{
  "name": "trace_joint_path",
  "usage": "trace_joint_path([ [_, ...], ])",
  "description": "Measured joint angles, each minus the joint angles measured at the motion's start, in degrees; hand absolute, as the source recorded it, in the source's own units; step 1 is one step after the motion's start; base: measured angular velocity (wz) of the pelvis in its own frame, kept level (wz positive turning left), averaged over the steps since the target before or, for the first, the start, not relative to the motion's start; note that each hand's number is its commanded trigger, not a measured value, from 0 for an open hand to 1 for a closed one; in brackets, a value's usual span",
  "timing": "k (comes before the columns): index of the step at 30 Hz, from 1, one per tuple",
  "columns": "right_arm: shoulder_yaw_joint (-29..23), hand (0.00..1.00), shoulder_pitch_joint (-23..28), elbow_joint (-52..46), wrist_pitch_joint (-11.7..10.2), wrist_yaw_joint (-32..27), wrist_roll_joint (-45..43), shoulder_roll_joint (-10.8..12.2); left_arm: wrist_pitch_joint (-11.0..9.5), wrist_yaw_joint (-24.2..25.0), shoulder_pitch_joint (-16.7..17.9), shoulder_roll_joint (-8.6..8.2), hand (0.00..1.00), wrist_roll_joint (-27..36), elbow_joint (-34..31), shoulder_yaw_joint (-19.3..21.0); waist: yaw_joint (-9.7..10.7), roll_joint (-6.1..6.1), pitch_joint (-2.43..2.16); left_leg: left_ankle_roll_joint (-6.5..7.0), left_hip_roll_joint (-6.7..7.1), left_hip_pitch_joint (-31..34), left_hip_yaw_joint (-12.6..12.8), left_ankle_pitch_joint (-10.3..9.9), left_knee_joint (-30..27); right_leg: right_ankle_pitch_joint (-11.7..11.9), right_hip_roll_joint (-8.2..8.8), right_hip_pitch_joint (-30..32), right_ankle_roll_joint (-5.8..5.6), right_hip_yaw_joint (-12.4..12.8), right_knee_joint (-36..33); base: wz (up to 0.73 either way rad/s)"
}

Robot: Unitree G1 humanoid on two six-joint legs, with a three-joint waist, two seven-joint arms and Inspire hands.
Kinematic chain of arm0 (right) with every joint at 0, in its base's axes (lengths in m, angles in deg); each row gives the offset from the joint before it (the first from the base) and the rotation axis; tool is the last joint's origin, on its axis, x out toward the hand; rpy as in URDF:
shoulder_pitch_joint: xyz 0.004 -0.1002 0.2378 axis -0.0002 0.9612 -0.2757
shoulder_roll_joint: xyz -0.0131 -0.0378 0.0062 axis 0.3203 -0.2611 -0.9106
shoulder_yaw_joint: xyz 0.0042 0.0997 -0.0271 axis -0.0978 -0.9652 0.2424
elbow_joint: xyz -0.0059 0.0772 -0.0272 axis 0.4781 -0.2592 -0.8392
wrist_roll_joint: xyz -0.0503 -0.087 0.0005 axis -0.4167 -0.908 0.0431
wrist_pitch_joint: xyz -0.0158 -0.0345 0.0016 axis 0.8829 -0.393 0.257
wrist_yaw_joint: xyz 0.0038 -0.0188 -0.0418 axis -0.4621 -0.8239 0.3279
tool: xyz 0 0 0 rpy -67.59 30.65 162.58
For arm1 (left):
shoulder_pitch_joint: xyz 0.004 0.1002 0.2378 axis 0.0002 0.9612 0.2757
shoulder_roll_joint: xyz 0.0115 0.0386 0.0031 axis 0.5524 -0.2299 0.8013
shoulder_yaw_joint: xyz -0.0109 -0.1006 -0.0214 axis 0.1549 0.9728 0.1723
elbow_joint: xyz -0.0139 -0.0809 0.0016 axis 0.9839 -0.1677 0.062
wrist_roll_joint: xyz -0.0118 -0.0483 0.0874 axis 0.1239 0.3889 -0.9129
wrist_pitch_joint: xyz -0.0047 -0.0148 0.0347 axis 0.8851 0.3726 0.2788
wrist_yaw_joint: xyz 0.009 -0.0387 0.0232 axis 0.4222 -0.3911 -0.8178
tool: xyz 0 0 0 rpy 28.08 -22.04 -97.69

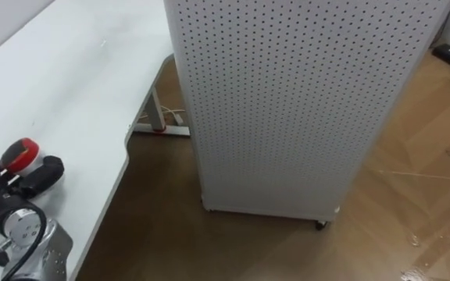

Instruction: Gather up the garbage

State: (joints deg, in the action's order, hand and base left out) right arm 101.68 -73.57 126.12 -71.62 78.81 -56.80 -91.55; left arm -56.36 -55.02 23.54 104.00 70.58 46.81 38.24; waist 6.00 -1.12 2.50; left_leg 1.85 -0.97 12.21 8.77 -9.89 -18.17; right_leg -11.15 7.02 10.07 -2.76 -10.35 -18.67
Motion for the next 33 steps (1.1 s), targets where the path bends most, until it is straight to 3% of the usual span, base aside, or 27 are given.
trace_joint_path([
  [4, 0.8, 1.0, -0.1, 0.1, -0.7, 0.2, 0.2, -0.2, -0.7, 0.0, 0.4, 0.03, 1.0, 1.2, -0.1, -1.7, -0.4, -0.18, -0.2, 0.16, -0.3, -0.9, 2.2, 0.0, 0.6, 0.1, 0.03, 0.0, -0.11, 1.0, -0.1, -0.15],
  [8, 2.0, 1.0, -0.3, 0.5, -1.9, 0.4, 0.2, -0.4, -1.3, 1.7, 0.7, -0.79, 1.0, 1.4, -1.9, -2.4, -0.3, 0.16, -0.3, 0.19, -0.33, -1.1, 2.6, 0.0, 0.8, 0.2, 0.06, 0.0, -0.14, 1.1, -0.1, -0.04],
  [11, 2.4, 1.0, -1.0, 1.6, -2.5, 0.8, 0.2, -0.2, -1.5, 3.5, 2.2, -1.78, 1.0, 1.2, -6.6, -5.1, -0.4, 0.61, -0.4, 0.19, -0.4, -0.9, 2.6, 0.0, 0.7, 0.3, -0.02, -0.3, -0.13, 1.0, 0.2, 0.0],
  [14, 2.0, 1.0, -1.3, 1.8, -2.5, 0.8, -0.1, 0.0, -1.2, 6.8, 6.0, -3.51, 1.0, -0.6, -14.1, -6.9, -0.4, 0.69, -0.48, 0.26, -0.46, -0.9, 2.6, 0.0, 0.7, 0.7, -0.12, -1.0, -0.2, 0.6, 1.1, 0.01],
  [18, 1.9, 1.0, -1.8, 2.4, -2.5, 0.6, 0.1, 0.1, 0.3, 10.9, 9.9, -5.39, 1.0, -4.7, -21.9, -10.1, -1.0, 0.82, -0.57, 0.39, -0.42, -0.9, 2.3, -0.1, 0.6, 0.7, -0.03, -0.9, -0.22, 0.6, 1.0, -0.03],
  [21, 1.7, 1.0, -2.1, 2.6, -2.4, 0.7, 0.1, 0.1, 3.4, 17.8, 12.1, -7.2, 1.0, -8.7, -25.5, -13.7, -1.5, 0.79, -0.63, 0.38, -0.52, -1.0, 2.6, -0.1, 0.6, 0.7, -0.08, -0.9, -0.21, 0.7, 0.9, -0.03],
  [26, 1.7, 1.0, -2.1, 2.6, -2.4, 0.7, 0.1, 0.1, 7.4, 24.9, 15.4, -9.2, 1.0, -9.7, -28.5, -20.7, -1.4, 0.35, -0.92, 0.31, -0.84, -1.0, 3.0, -0.2, 0.4, 0.8, -0.31, -0.8, -0.02, 0.8, 0.9, -0.05],
  [29, 1.7, 1.0, -2.2, 2.6, -2.5, 1.1, 0.1, 0.0, 7.5, 28.3, 15.8, -9.42, 1.0, -9.9, -30.5, -22.3, -1.7, 0.06, -1.1, 0.16, -1.32, -1.1, 3.5, -0.3, 0.4, 1.1, -0.65, -0.7, 0.3, 1.1, 0.9, -0.11],
  [33, 0.6, 1.0, -2.2, 2.8, -2.5, 1.8, 0.0, -0.4, 7.4, 31.9, 19.1, -8.79, 1.0, -9.7, -36.0, -22.1, -2.1, -1.09, -1.84, -0.16, -1.72, -2.2, 4.4, -0.5, 0.6, 1.2, -1.2, -0.8, 0.42, 2.4, 0.7, -0.17],
])
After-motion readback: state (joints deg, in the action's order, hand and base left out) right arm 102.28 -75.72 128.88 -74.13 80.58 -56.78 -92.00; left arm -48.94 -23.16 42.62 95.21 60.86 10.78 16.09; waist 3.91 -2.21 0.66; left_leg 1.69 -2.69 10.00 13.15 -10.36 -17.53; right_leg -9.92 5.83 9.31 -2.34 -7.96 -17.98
